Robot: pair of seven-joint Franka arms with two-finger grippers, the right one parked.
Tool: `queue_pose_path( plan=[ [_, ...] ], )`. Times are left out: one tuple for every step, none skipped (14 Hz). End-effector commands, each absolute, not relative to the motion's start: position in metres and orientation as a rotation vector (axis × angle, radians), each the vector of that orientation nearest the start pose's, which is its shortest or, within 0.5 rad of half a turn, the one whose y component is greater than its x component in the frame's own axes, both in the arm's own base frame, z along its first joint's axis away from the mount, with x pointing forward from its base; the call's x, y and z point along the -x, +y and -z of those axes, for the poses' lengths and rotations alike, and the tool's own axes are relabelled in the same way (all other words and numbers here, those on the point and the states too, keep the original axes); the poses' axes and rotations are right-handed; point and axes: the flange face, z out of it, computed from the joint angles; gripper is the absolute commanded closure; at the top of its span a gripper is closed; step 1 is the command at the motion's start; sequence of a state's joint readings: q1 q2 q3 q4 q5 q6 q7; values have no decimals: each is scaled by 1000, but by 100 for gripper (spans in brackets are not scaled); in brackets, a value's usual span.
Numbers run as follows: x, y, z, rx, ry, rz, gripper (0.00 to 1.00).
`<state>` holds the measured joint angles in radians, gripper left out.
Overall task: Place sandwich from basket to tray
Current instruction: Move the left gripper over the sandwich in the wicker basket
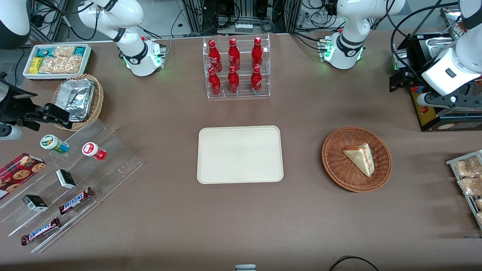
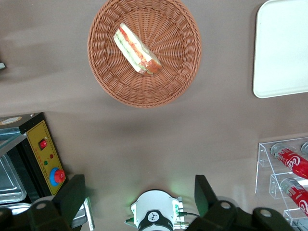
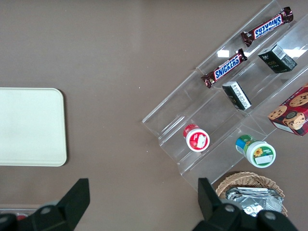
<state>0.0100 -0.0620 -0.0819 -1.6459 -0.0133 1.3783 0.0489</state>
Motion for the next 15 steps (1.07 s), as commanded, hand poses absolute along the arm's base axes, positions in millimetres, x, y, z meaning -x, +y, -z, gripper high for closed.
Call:
queue_pose_path(
  plan=[
    [-511, -38, -617, 3127, 217, -285, 0],
    [-515, -40, -616, 3133, 197, -283, 0],
    [-519, -39, -609, 3124, 171, -296, 0],
    [-524, -39, -604, 3126, 164, -287, 0],
    [-529, -36, -595, 3127, 154, -296, 0],
    [-536, -29, -584, 3129, 128, -308, 0],
    [-543, -21, -569, 3130, 80, -323, 0],
    [-549, -15, -552, 3132, 24, -306, 0],
    [-551, -9, -532, 3129, -63, -296, 0],
    [-549, -7, -506, 3118, -154, -312, 0],
    [-549, -7, -489, 3110, -255, -283, 0],
    [-548, -6, -471, 3095, -378, -246, 0],
    [-545, -8, -451, 3082, -454, -224, 0],
    [-543, -8, -438, 3077, -521, -174, 0],
    [-540, -8, -422, 3066, -598, -145, 0]
  ],
)
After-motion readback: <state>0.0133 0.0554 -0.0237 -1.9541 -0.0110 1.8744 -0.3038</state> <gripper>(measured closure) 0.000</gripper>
